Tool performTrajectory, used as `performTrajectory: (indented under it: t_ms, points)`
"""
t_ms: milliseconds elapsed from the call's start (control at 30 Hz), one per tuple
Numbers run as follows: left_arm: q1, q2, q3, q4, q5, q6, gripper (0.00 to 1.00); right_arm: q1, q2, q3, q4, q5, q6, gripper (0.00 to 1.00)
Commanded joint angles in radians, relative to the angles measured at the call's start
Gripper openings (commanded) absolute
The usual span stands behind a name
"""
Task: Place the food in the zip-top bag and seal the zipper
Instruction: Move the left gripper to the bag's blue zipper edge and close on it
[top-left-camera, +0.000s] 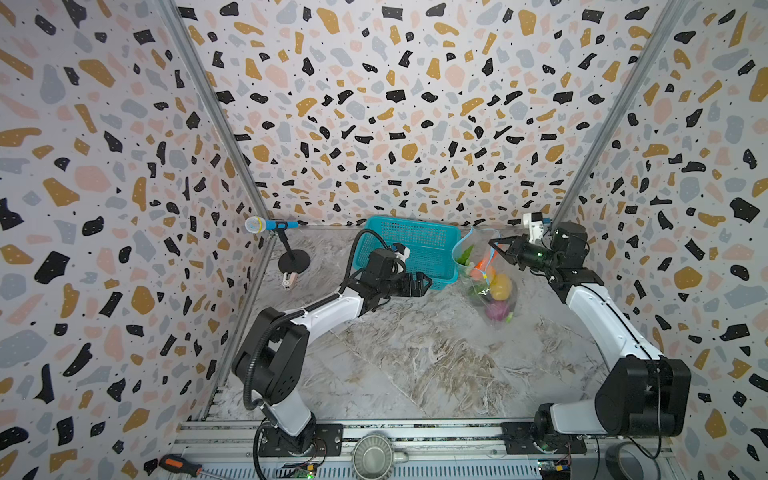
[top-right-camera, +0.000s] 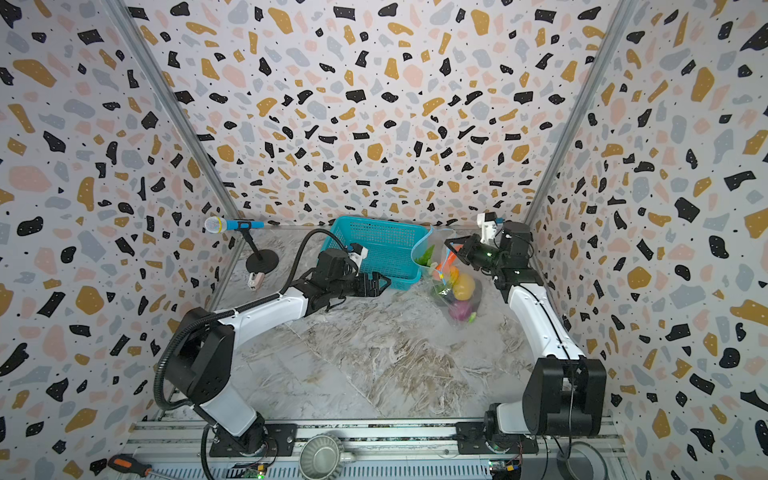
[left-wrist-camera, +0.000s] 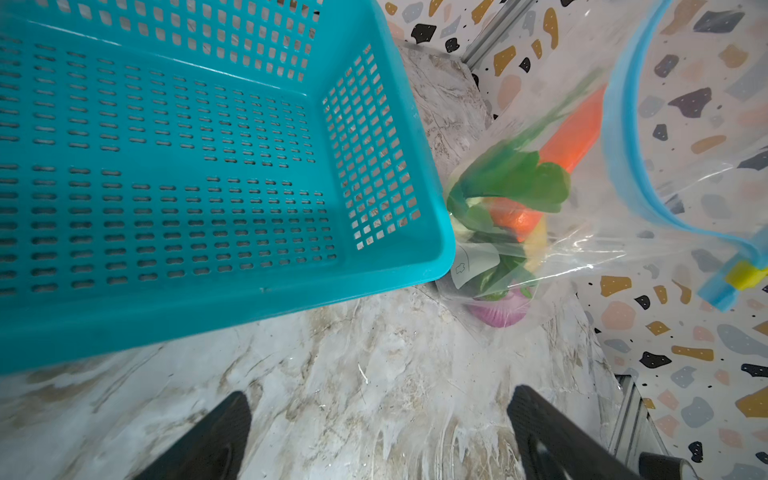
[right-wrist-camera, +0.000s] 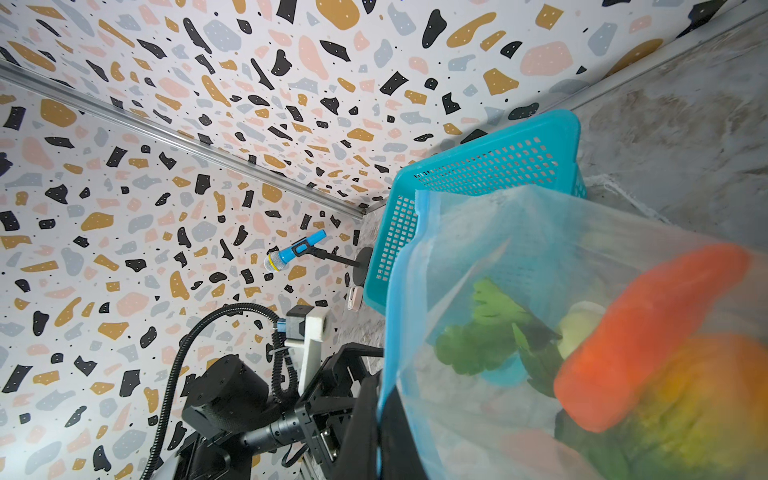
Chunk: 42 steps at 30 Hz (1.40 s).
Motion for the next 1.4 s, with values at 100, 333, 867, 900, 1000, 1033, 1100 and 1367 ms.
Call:
performTrajectory:
  t_ms: [100,333,867,900,1000,1033,1100,1367]
  points:
    - [0.018,0.106,0.067,0.092,0.083,-0.025,1.0,0.017,-0.013,0.004,0.031,-0.007,0.004,0.01]
    - [0.026,0.185,0.156,0.149,0.1,-0.053,0.99,0.026,-0.011,0.01,0.02,-0.004,0.002,0.01]
    - [0.029,0.351,0.298,0.286,0.117,-0.134,0.96,0.03,-0.023,0.009,0.007,0.004,-0.004,0.01]
    - [0.029,0.36,0.307,0.291,0.117,-0.137,0.96,0.03,-0.024,0.008,0.006,0.004,-0.006,0.01]
    - [0.031,0.384,0.327,0.296,0.117,-0.138,0.95,0.028,-0.027,0.006,0.001,0.006,-0.009,0.01]
    - [0.032,0.391,0.335,0.3,0.116,-0.14,0.95,0.028,-0.026,0.003,0.002,0.004,-0.009,0.01]
    - [0.032,0.402,0.347,0.307,0.115,-0.143,0.95,0.028,-0.026,0.003,0.001,0.005,-0.008,0.01]
    - [0.04,0.24,0.152,0.386,0.11,-0.145,0.9,0.031,-0.01,0.024,-0.041,-0.007,-0.029,0.01]
